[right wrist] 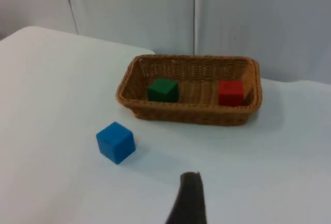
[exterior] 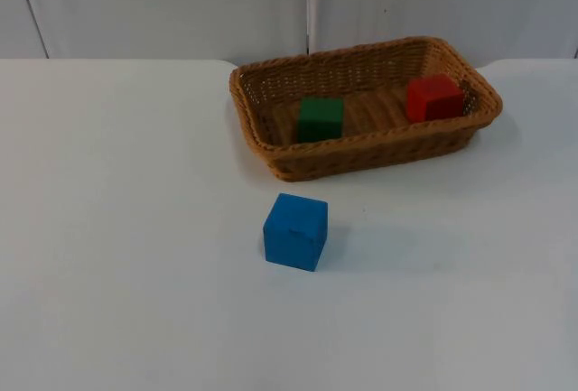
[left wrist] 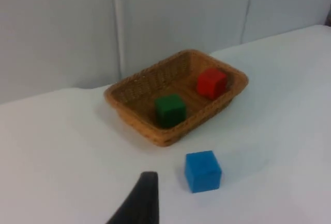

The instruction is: Pick up one cube with each hand and place exactly two cubes into the same basket, leaving the remaining cube outside.

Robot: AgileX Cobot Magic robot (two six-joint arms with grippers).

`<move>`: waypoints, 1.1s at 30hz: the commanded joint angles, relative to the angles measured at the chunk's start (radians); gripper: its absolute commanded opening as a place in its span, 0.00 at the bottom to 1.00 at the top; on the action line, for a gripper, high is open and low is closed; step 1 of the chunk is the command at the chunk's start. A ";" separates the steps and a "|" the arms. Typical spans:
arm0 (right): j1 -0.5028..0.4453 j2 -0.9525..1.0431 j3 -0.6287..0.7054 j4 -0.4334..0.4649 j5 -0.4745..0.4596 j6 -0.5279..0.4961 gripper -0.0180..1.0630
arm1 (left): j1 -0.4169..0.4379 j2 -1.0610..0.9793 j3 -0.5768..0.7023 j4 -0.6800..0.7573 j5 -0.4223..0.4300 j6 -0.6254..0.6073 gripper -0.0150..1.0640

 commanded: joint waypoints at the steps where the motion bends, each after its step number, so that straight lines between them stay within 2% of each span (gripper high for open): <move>1: -0.001 -0.037 0.006 0.007 0.020 -0.008 0.62 | 0.000 -0.040 0.004 0.051 0.036 -0.047 0.96; 5: -0.001 -0.051 0.006 0.010 0.079 -0.021 0.62 | 0.000 -0.146 0.004 0.161 0.089 -0.125 0.96; 7: -0.001 -0.051 0.013 0.010 0.088 -0.021 0.62 | 0.000 -0.171 0.004 0.187 0.099 -0.142 0.96; 11: -0.001 -0.051 0.031 0.011 0.100 -0.040 0.62 | 0.000 -0.180 0.004 0.288 0.177 -0.217 0.96; 14: -0.001 -0.051 0.031 0.011 0.108 -0.061 0.62 | 0.000 -0.180 0.010 0.307 0.205 -0.223 0.96; 23: -0.001 -0.051 0.044 0.006 0.119 -0.066 0.62 | 0.000 -0.180 0.025 0.328 0.205 -0.223 0.96; 27: -0.001 -0.051 0.128 -0.001 0.110 -0.066 0.62 | 0.000 -0.180 0.059 0.333 0.205 -0.224 0.96; 33: -0.001 -0.051 0.130 0.002 0.098 -0.066 0.62 | 0.000 -0.180 0.093 0.333 0.221 -0.237 0.96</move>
